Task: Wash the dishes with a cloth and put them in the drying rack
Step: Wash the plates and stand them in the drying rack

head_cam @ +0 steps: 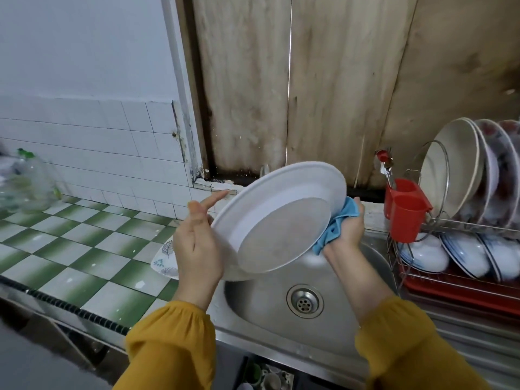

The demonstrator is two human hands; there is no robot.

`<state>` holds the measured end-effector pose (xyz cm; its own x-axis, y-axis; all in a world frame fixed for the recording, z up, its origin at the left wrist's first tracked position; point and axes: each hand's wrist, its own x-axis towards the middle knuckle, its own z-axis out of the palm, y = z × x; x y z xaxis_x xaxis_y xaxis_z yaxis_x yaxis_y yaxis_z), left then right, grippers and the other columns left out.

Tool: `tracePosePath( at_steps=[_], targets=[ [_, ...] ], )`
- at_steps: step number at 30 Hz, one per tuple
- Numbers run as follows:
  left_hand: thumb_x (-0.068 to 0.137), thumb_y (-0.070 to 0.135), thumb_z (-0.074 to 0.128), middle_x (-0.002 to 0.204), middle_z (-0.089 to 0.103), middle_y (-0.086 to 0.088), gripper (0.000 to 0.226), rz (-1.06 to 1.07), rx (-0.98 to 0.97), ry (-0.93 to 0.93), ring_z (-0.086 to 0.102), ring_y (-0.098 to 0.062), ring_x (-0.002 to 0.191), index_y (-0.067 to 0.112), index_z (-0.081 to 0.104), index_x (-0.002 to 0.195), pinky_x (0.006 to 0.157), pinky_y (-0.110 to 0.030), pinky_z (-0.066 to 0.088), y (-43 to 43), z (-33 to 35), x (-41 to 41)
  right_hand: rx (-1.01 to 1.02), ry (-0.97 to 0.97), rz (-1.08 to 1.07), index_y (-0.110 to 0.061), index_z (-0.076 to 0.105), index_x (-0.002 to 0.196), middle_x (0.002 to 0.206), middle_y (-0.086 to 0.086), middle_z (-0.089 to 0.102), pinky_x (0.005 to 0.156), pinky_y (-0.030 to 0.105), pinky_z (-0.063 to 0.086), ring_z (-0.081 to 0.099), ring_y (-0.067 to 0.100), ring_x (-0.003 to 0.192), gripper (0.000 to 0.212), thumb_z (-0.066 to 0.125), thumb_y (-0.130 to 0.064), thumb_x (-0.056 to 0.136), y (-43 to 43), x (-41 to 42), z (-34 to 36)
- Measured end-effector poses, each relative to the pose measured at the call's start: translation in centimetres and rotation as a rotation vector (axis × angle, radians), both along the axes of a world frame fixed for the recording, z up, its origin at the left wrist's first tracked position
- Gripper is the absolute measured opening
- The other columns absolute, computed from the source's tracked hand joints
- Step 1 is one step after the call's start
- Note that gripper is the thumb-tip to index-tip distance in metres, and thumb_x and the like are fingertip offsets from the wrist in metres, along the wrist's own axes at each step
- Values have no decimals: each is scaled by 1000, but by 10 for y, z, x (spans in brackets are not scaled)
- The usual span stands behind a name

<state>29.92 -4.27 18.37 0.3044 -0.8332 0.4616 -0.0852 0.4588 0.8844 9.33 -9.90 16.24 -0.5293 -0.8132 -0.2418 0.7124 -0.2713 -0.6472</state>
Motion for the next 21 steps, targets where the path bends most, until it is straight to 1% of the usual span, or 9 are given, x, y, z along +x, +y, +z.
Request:
tracePosePath(
  at_steps=[3, 5, 7, 11, 14, 16, 18, 20, 21],
  targets=[
    [88, 60, 29, 117, 62, -6, 61, 66, 526, 42, 54, -26, 108, 20, 63, 121, 102, -47, 39, -18, -1, 8, -115, -42, -1, -22, 48, 64, 49, -6, 51, 52, 22, 44, 56, 11, 48, 39, 51, -45, 95, -1, -9, -3],
    [96, 41, 37, 113, 49, -13, 41, -166, 860, 217, 50, -33, 102, 9, 54, 116, 93, -56, 40, -19, 4, 13, -146, 5, 67, -22, 46, 57, 50, -6, 47, 51, 22, 44, 52, 11, 49, 43, 54, -46, 92, -1, -20, -8],
    [99, 21, 35, 117, 45, -25, 30, -435, 1022, 420, 50, -49, 107, 0, 51, 113, 78, -66, 51, -20, 6, 18, -186, 76, 226, -23, 46, 46, 47, -5, 45, 49, 21, 43, 50, 11, 45, 47, 57, -46, 85, 1, -34, -9],
    [103, 4, 21, 127, 48, -37, 31, -533, 977, 769, 50, -57, 114, -10, 41, 122, 54, -60, 52, -25, 4, 23, -163, 479, 595, -16, 61, 51, 61, 2, 62, 64, 31, 49, 58, 18, 60, 48, 87, -56, 49, -2, -58, -9],
    [104, 3, 27, 102, 54, -34, 20, -464, 928, 764, 58, -50, 88, -11, 35, 116, 40, -51, 52, -27, -2, 20, -65, 975, 735, -16, 73, 70, 81, 0, 74, 70, 31, 55, 62, 31, 85, 39, 75, -54, 67, -5, -67, -13],
    [104, 5, 33, 92, 57, -27, 17, -419, 888, 731, 62, -42, 75, -5, 39, 117, 44, -52, 54, -26, -4, 17, 2, 1242, 863, -28, 77, 84, 102, 0, 73, 72, 33, 56, 64, 30, 92, 28, 64, -51, 76, -1, -64, -15],
    [104, 6, 35, 88, 60, -22, 21, -387, 841, 720, 62, -36, 74, 3, 45, 122, 54, -56, 54, -27, -7, 14, 40, 1485, 956, -35, 73, 98, 124, -3, 65, 78, 36, 58, 64, 22, 99, 20, 57, -42, 88, 0, -55, -21],
    [105, 6, 33, 85, 61, -16, 28, -349, 794, 687, 63, -28, 66, 9, 50, 127, 56, -46, 56, -29, -9, 9, 71, 1695, 918, -39, 61, 113, 144, -10, 47, 101, 41, 48, 49, 13, 123, 20, 52, -35, 96, 1, -41, -33],
    [105, 7, 32, 83, 62, -14, 29, -320, 768, 674, 63, -26, 64, 11, 52, 126, 56, -42, 55, -29, -11, 7, 74, 1811, 875, -43, 53, 122, 150, -14, 36, 114, 48, 33, 34, 12, 135, 25, 48, -38, 97, 3, -30, -37]
  ],
)
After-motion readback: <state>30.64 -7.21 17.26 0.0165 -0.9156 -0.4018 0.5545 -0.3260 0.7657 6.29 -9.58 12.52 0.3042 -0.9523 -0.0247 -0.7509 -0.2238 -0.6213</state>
